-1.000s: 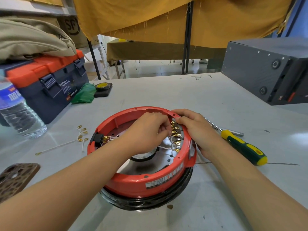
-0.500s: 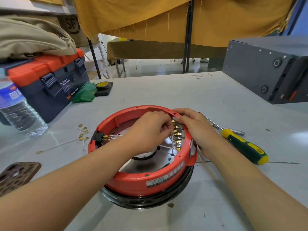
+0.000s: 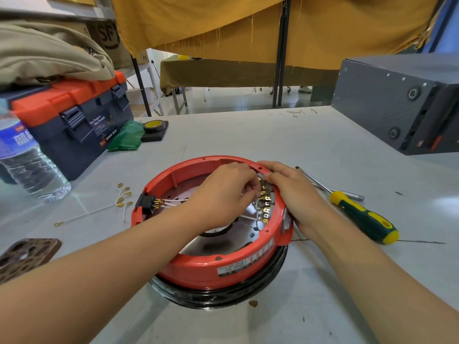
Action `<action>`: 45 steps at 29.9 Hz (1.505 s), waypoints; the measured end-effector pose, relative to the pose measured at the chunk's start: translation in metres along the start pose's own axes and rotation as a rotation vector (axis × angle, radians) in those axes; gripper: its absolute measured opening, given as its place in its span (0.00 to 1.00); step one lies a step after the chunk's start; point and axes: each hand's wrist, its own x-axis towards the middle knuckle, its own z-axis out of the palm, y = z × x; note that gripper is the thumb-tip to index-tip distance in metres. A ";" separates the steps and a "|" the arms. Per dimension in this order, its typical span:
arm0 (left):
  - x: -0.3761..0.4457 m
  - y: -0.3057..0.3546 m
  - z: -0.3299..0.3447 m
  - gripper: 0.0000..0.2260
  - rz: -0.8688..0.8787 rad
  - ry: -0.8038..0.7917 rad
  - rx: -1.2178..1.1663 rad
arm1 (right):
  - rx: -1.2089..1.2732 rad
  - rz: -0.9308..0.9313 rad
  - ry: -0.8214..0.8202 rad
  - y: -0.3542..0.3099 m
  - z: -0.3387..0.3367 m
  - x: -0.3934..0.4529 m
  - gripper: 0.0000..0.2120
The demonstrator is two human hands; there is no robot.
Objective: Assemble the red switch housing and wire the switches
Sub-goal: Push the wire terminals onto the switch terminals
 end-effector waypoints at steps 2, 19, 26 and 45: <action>0.000 0.000 0.000 0.02 0.000 0.002 -0.007 | 0.008 0.002 -0.020 -0.001 0.000 -0.001 0.18; 0.003 0.001 0.001 0.03 0.001 0.003 0.001 | -0.045 0.123 -0.111 -0.004 -0.003 -0.006 0.19; 0.003 0.000 0.000 0.03 -0.011 0.003 -0.017 | -0.119 0.051 -0.084 -0.007 -0.003 -0.004 0.15; -0.044 -0.052 -0.064 0.04 -0.342 0.191 -0.241 | -0.088 -0.002 0.003 -0.001 -0.009 -0.002 0.10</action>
